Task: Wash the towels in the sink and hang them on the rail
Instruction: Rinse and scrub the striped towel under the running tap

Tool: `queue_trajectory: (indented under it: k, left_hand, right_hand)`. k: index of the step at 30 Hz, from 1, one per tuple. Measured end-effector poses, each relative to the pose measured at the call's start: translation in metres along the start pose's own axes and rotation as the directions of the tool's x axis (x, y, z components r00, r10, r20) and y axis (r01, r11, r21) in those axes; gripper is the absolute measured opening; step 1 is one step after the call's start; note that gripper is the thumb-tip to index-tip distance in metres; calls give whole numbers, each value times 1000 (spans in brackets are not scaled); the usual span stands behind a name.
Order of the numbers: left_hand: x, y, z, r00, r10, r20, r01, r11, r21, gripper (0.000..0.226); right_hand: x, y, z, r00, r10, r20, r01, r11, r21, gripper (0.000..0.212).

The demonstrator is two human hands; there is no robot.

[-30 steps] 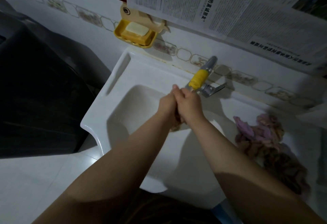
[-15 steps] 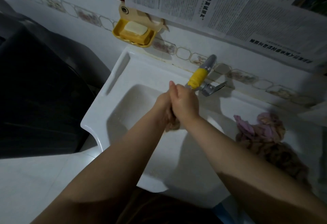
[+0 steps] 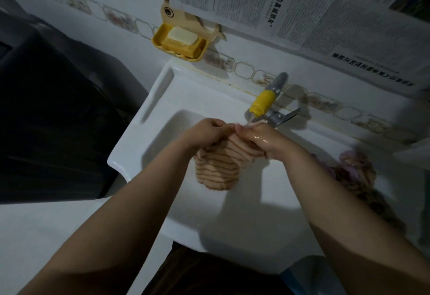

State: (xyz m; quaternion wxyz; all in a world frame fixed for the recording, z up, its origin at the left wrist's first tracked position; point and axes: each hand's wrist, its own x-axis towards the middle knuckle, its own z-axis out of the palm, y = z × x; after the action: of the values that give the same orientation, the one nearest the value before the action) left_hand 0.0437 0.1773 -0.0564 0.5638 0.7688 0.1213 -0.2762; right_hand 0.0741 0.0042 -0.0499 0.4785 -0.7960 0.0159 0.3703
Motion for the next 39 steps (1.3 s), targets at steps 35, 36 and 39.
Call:
queue_trajectory:
  k: [35,36,39]
  left_hand:
    - [-9,15,63,944,-313,-106,219,831,-511,64]
    - [-8,15,65,949,-303,-87,227,848,-478,68]
    - [-10,11,62,957,-265,-120,166,837,-521,50]
  right_hand:
    - [1,-21,37,830,-104,-548,-70,955,-287,50]
    - [3,-20,30,823,-44,-566,-115,963,-242,49]
    - [-5,-19,45,825,-152,-544,-12,958,-287,48]
